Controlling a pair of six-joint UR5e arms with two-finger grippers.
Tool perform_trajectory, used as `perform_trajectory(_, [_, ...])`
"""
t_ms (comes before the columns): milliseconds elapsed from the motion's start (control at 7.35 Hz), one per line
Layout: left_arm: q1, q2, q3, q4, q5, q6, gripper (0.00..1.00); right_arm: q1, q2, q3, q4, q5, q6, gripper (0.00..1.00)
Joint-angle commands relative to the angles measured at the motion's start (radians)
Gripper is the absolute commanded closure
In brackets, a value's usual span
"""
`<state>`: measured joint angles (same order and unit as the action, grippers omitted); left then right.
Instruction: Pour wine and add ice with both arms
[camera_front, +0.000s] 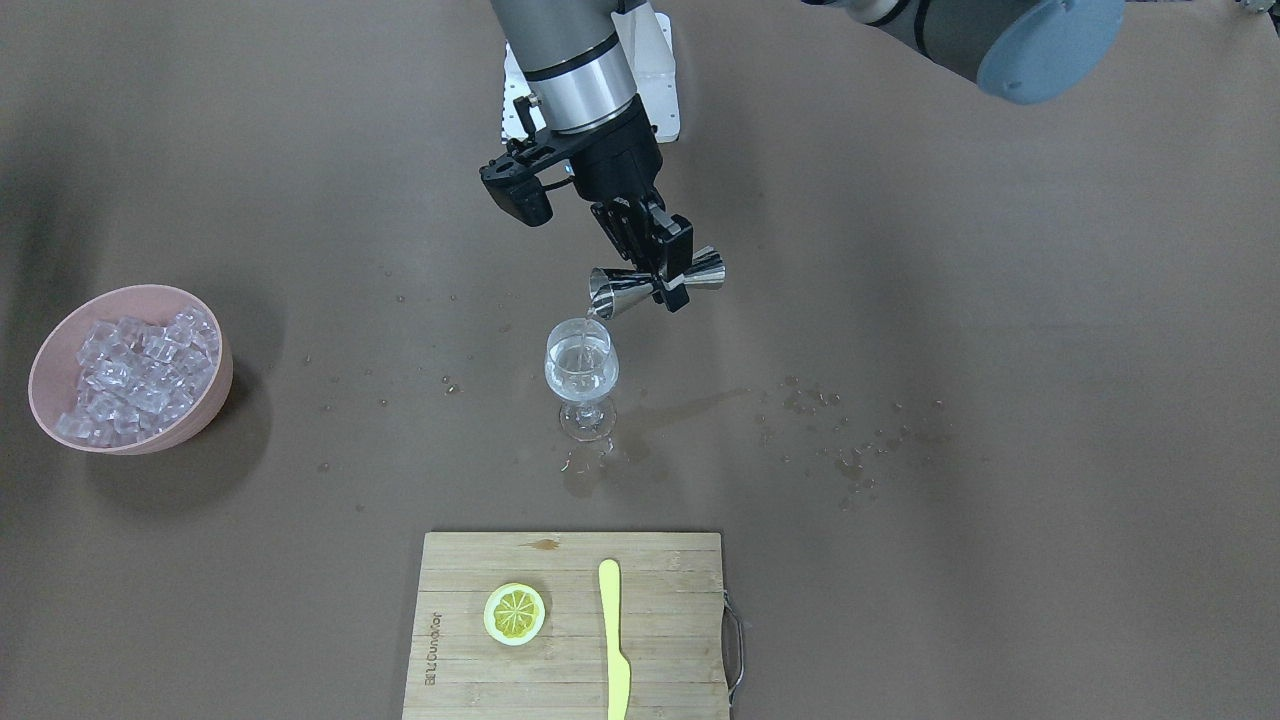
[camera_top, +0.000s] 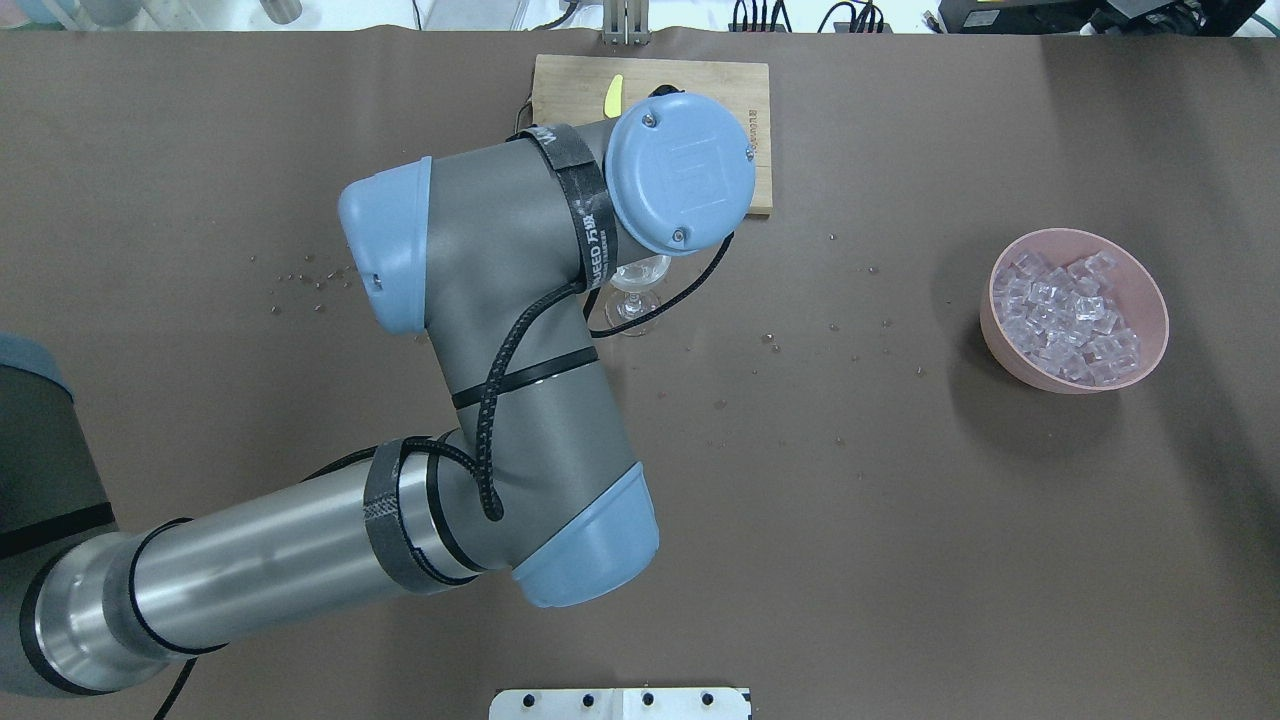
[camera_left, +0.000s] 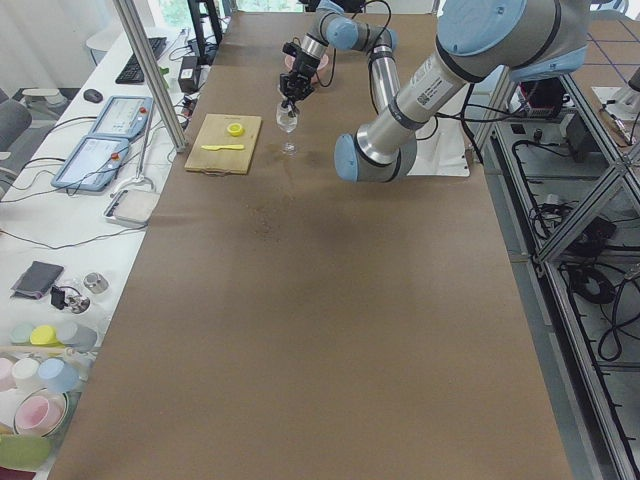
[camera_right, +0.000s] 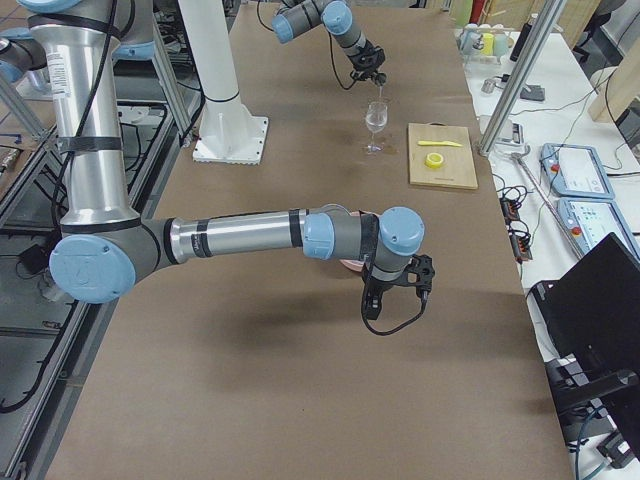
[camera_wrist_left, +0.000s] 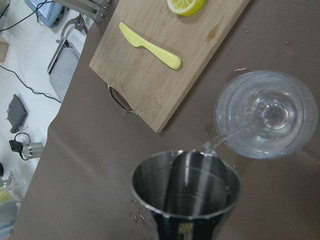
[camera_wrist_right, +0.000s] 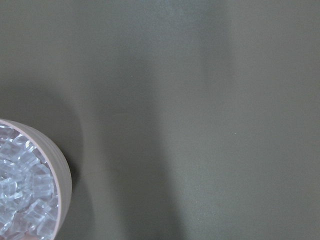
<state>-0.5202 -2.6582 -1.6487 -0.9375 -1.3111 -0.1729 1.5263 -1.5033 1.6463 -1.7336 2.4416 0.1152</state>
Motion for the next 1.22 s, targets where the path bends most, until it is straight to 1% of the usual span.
perform_trajectory(0, [0.0, -0.025, 0.018, 0.055, 0.033, 0.055, 1.0, 0.0, 0.0, -0.013, 0.0, 0.004, 0.0, 0.0])
perform_trajectory(272, [0.002, -0.035, 0.018, 0.086, 0.038, 0.085, 1.0, 0.0, 0.0, -0.025, 0.0, 0.017, -0.002, 0.0])
perform_trajectory(408, [0.003, -0.045, 0.024, 0.112, 0.065, 0.126, 1.0, -0.003, 0.002, -0.025, 0.002, 0.017, -0.002, 0.0])
perform_trajectory(544, [0.003, -0.049, 0.026, 0.126, 0.069, 0.133, 1.0, -0.003, 0.0, -0.023, 0.002, 0.019, 0.0, 0.0])
perform_trajectory(816, [0.003, -0.066, 0.056, 0.126, 0.07, 0.133, 1.0, -0.003, 0.003, -0.02, 0.002, 0.02, 0.0, 0.0])
perform_trajectory(1088, [0.003, -0.066, 0.047, 0.114, 0.066, 0.119, 1.0, -0.005, 0.003, -0.014, 0.003, 0.02, 0.0, 0.0])
